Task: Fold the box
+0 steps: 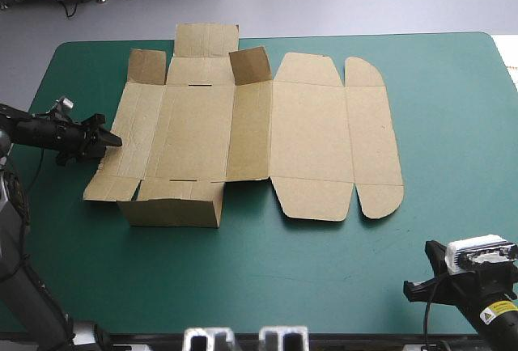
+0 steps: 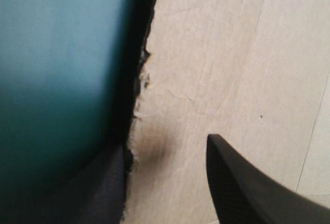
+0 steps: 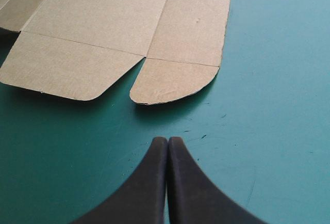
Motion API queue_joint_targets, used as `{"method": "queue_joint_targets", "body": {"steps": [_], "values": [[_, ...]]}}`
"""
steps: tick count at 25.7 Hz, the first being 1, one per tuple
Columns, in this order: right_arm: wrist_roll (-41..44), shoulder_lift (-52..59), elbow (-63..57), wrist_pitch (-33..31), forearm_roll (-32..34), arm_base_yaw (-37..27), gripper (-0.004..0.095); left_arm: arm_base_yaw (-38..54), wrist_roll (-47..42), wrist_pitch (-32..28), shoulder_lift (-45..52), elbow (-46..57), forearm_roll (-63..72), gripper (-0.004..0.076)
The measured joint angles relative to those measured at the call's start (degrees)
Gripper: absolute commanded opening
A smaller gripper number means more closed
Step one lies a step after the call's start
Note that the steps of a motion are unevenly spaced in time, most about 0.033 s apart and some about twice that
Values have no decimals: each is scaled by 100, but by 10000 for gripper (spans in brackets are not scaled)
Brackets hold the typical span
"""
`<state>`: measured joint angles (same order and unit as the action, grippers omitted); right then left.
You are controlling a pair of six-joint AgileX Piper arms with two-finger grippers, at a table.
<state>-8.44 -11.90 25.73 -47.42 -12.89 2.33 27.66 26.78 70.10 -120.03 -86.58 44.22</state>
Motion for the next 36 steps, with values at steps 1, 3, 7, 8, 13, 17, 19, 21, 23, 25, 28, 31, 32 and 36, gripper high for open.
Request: {"method": "queue_joint_targets", "body": {"steps": [1, 3, 7, 8, 13, 17, 19, 21, 23, 25, 28, 31, 32, 36], "values": [[0, 0, 0, 0, 0, 0, -23, -32, -6, 0, 0, 0, 4, 361], [0, 0, 0, 0, 0, 0, -23, -104, -19, 7, -12, 0, 58, 361], [5, 0, 0, 0, 0, 0, -23, -311, -43, 61, -74, 11, 325, 351], [5, 0, 0, 0, 0, 0, -23, -352, -43, 65, -87, 20, 376, 342], [5, 0, 0, 0, 0, 0, -23, -478, -43, 73, -140, 57, 657, 234], [5, 0, 0, 0, 0, 0, -23, -568, -43, 68, -193, 91, 874, 137], [5, 0, 0, 0, 0, 0, -23, -588, -43, 26, -198, 97, 905, 95], [5, 0, 0, 0, 0, 0, -23, -592, -43, 10, -198, 97, 932, 27], [5, 0, 0, 0, 0, 0, -23, -592, -43, 10, -198, 103, 954, -7], [5, 0, 0, 0, 0, 0, -23, -592, -43, 10, -193, 103, 972, -8], [5, 0, 0, 0, 0, 0, -23, -612, 37, -15, -96, 68, 968, -10], [5, 0, 0, 0, 0, 0, -23, -702, 111, -77, 316, -109, 818, -10], [5, 0, 0, 0, 0, 0, -23, -747, 127, -82, 644, -195, 601, -10], [0, 0, 0, 0, 0, 0, -24, -1180, 278, -81, 1694, -244, -81, -10]]}}
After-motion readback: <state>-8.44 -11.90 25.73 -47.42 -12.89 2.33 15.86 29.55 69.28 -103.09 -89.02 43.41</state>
